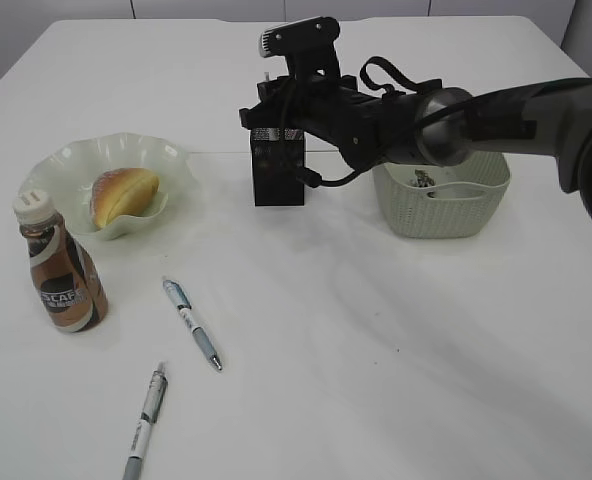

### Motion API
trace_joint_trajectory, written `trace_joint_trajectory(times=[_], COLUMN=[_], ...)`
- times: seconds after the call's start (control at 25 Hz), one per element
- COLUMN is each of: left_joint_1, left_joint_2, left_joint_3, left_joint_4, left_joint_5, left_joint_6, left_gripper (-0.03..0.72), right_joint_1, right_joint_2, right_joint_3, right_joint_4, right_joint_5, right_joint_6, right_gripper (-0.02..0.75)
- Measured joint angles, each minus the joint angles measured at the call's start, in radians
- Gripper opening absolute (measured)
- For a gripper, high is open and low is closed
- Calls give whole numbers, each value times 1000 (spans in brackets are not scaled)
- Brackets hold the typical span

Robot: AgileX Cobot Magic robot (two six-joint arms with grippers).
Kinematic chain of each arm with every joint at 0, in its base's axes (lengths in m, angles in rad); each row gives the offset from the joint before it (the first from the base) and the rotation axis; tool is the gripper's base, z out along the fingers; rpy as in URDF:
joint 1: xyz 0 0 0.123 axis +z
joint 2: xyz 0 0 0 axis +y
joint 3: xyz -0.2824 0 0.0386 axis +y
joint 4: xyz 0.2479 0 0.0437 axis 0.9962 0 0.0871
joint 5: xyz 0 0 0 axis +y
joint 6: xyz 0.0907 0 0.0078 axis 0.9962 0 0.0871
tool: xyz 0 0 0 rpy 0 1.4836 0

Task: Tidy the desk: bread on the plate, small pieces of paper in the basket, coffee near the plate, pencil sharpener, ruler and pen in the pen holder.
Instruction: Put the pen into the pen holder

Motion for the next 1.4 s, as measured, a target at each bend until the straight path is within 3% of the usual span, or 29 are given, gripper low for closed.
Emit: trace_joint_trajectory(times=[0.2, 0.32, 0.52, 0.8, 1.16, 1.4], left_joint_1=[0, 0, 0, 0, 0, 0], left_joint_2=[0, 0, 0, 0, 0, 1], left_joint_3=[0, 0, 0, 0, 0, 0], left_joint_4=[0, 0, 2, 9, 9, 0], left_joint_5=[0, 0, 0, 0, 0, 0], left_joint_6=[0, 0, 0, 0, 0, -16], left_gripper=[433, 433, 423, 397, 395, 395], right_joint_1=[0, 0, 0, 0, 0, 43], right_joint_2=[0, 0, -56, -220, -369, -371], right_joint_3=[0, -4, -31, -115, -190, -219], right_joint_4=[0, 0, 0, 12, 156, 202], right_joint_5=[4, 26, 191, 593, 1301, 1463], right_joint_6=[44, 46, 49, 51, 51, 85], right_gripper=[340, 363, 368, 370, 342, 340])
